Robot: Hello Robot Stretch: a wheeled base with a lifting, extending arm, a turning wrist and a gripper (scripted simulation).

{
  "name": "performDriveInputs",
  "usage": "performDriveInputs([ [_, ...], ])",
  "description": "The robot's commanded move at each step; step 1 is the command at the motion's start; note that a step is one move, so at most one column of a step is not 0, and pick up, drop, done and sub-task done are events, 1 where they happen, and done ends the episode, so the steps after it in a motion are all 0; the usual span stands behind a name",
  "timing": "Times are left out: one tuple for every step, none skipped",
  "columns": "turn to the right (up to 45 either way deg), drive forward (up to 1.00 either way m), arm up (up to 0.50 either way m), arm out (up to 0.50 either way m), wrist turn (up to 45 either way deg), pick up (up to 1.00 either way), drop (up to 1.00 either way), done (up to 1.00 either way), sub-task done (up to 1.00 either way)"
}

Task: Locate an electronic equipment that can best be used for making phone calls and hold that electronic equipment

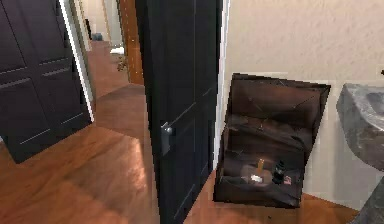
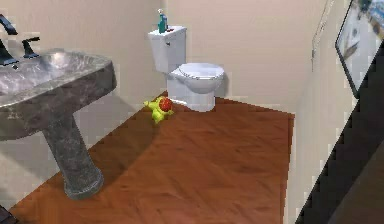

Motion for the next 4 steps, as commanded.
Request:
performDriveInputs([
  [0.0, 0.30, 0.00, 0.00, 0.0, 0.00, 0.00, 0.00, 0.00],
  [-45.0, 0.00, 0.00, 0.00, 0.0, 0.00, 0.00, 0.00, 0.00],
  [-6.0, 0.00, 0.00, 0.00, 0.0, 0.00, 0.00, 0.00, 0.00],
  [0.0, 0.75, 0.00, 0.00, 0.0, 0.00, 0.00, 0.00, 0.00],
])
